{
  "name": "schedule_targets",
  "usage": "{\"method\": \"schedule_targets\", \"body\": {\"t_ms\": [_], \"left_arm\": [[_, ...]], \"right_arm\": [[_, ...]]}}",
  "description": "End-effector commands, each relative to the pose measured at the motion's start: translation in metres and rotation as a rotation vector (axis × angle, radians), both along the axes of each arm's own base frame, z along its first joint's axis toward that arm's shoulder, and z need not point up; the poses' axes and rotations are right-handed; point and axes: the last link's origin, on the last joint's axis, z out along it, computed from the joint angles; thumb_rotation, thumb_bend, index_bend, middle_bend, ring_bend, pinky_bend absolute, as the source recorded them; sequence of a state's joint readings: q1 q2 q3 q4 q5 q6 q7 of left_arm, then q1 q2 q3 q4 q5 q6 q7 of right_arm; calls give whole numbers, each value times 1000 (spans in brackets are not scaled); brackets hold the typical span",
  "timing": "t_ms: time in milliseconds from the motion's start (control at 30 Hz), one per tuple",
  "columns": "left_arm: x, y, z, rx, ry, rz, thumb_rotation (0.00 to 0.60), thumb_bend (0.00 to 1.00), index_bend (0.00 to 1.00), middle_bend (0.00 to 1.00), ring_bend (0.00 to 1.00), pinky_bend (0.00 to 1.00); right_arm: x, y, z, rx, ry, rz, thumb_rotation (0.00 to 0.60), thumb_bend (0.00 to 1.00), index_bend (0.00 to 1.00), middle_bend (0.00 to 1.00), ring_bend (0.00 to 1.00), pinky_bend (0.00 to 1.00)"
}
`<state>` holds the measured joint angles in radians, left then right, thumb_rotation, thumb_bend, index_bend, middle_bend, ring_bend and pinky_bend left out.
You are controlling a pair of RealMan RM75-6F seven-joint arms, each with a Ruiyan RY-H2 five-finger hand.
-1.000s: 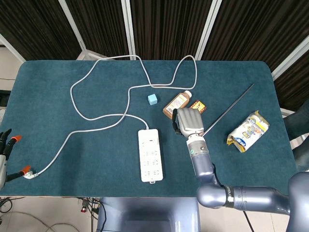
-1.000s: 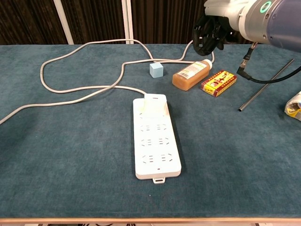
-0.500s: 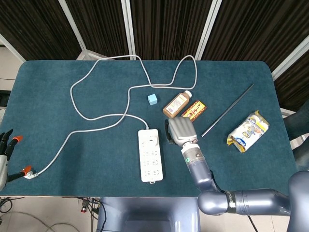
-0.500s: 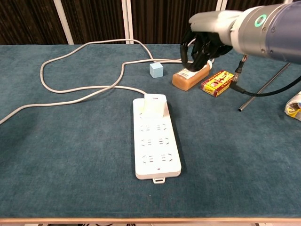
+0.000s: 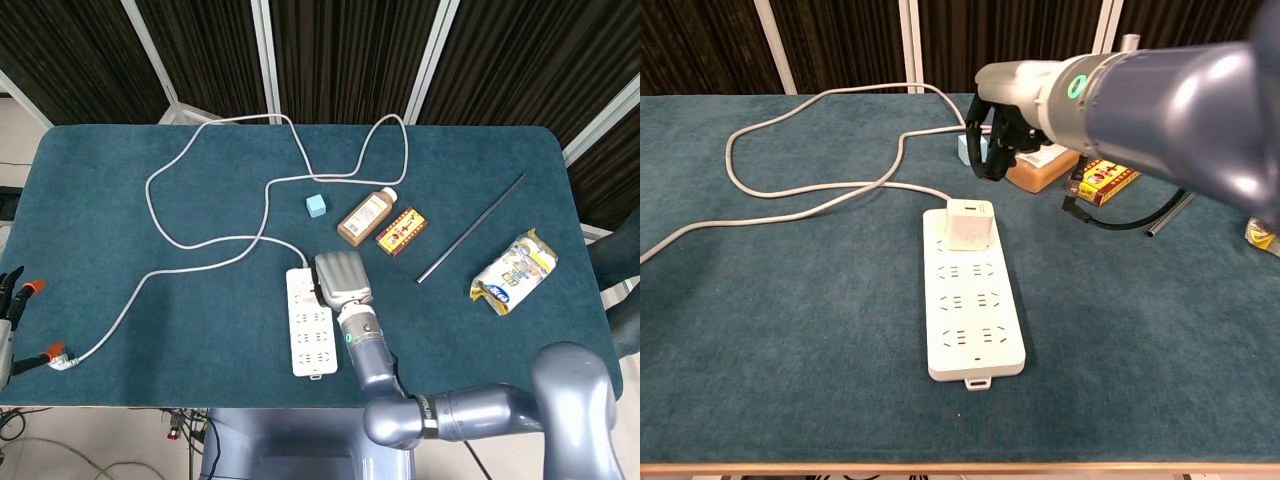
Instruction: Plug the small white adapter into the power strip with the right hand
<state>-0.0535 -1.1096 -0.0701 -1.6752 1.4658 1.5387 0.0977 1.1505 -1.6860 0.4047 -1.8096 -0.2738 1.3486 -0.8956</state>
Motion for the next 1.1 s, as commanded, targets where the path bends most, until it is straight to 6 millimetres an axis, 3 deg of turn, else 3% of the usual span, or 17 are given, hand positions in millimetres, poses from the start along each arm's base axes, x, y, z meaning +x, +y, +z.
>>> {"method": "schedule_targets", "body": {"t_ms": [33, 700, 1100], "left_arm": [[0, 0, 1, 0, -5, 0, 600, 92, 206, 0, 0, 0], [-1, 2, 1, -12, -10, 2, 600, 92, 209, 0, 0, 0], [-2, 2, 3, -7, -13, 3, 600, 92, 209, 0, 0, 0]], "right_arm": [[7, -1, -6, -9, -2, -11, 600, 590, 1000, 816, 875, 1000], [20, 5, -44, -2, -50, -46, 600, 590, 1000, 816, 875, 1000], [12, 3, -53, 7, -34, -63, 600, 590, 1000, 816, 875, 1000]]}}
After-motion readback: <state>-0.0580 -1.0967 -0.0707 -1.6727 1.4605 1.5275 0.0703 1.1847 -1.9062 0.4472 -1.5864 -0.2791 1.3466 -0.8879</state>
